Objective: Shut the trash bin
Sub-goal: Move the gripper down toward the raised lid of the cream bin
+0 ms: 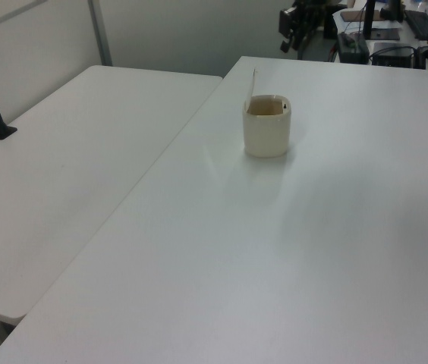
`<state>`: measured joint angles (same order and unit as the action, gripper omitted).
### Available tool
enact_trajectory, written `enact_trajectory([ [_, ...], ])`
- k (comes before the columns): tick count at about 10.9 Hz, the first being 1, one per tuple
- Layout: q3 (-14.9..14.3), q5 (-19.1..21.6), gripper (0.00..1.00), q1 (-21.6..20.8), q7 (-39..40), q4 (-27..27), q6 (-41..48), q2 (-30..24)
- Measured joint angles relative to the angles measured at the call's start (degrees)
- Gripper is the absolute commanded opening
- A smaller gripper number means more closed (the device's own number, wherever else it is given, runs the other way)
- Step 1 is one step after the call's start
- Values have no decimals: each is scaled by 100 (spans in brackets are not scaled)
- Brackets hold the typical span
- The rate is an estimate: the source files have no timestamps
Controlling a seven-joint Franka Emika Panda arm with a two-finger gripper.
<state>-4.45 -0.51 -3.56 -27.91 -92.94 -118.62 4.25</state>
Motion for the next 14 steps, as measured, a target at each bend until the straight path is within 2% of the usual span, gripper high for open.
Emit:
enact_trajectory([
  [3,-67,10,0,24,-1395,478,-630,593],
  [6,-267,77,0,28,-2544,629,-1581,1069],
  [10,-274,114,0,15,-2893,665,-2056,1534],
  [14,-274,114,0,-1,-2890,710,-2057,1567],
])
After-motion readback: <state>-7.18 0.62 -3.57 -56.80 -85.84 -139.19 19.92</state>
